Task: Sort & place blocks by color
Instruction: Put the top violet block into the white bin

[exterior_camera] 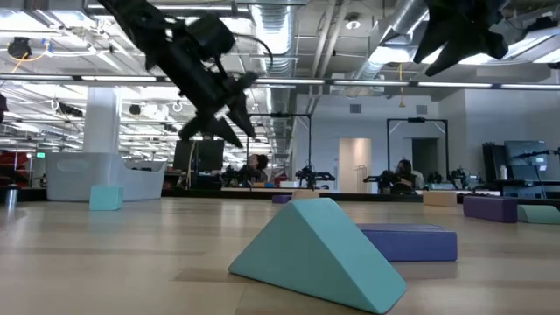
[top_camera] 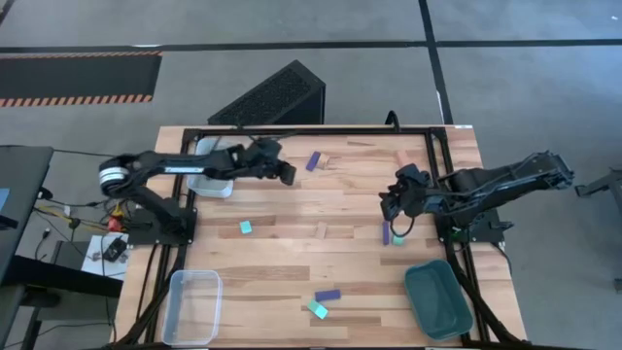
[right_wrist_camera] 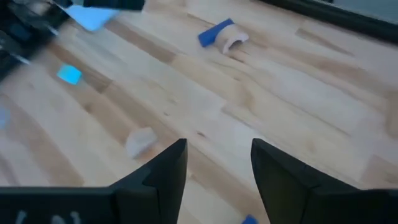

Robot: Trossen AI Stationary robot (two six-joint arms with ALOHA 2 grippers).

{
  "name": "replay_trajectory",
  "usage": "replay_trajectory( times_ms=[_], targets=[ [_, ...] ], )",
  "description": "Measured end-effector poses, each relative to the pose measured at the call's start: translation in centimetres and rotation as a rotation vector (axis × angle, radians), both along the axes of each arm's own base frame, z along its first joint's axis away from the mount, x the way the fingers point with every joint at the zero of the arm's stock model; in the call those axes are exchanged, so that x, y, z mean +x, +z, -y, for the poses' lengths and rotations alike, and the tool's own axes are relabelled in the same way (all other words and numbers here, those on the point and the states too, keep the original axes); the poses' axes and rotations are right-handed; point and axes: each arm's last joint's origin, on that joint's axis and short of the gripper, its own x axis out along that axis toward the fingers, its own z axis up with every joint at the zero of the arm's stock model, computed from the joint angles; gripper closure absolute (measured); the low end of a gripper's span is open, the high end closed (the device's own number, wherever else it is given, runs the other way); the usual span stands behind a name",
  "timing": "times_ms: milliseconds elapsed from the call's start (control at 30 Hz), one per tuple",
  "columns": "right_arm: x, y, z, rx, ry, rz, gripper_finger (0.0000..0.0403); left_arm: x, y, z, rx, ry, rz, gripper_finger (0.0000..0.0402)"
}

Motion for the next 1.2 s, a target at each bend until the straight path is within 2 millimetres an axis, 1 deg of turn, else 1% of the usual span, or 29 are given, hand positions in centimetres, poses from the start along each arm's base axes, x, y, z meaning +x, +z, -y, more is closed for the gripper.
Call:
replay_trajectory(
  times_ms=[67,133,267,367,433,567,633,800,900,1067,1200],
  targets=[
    [0.2,-0.4,0.4,-0.019,-0.009,-0.046,0.0189,1.2,-0.9,-0.1,-0.055,-0.030,-0.014,0.0242],
    [0.5,-0.7,0.9,-0.017,-0.033,-0.067,0.0183,2.2,-1.2,-0.3,-0.078,-0.068,-0.032,0.0242],
    [1.3,-1.2,1.9,0.002,-0.080,-0.090,0.0175,4.3,-1.5,-1.2,-0.020,-0.108,-0.082,0.0242],
    [2.0,-1.5,2.7,0.017,-0.119,-0.081,0.0174,5.5,-1.6,-2.8,0.032,-0.115,-0.142,0.0242],
    [2.6,-1.5,3.2,0.050,-0.127,-0.044,0.0174,6.2,-1.9,-4.1,0.045,-0.134,-0.191,0.0242],
    [3.3,-1.5,3.7,0.114,-0.127,-0.005,0.0174,7.4,-3.0,-6.3,0.019,-0.187,-0.251,0.0242],
    [3.2,-1.6,3.9,0.125,-0.142,-0.009,0.0174,8.3,-3.4,-7.2,0.014,-0.204,-0.262,0.0242],
    [3.1,-1.5,4.4,0.143,-0.180,0.007,0.0174,9.3,-4.5,-8.8,0.006,-0.227,-0.398,0.0242],
    [3.1,-1.5,4.5,0.158,-0.182,0.011,0.0174,10.1,-5.0,-9.4,-0.012,-0.247,-0.441,0.0242],
    [3.1,-1.5,4.4,0.171,-0.175,0.008,0.0174,10.9,-4.7,-9.9,0.013,-0.266,-0.505,0.0245],
    [3.1,-1.5,4.5,0.175,-0.175,0.010,0.0174,10.8,-4.7,-10.0,-0.010,-0.274,-0.504,0.0254]
  ],
)
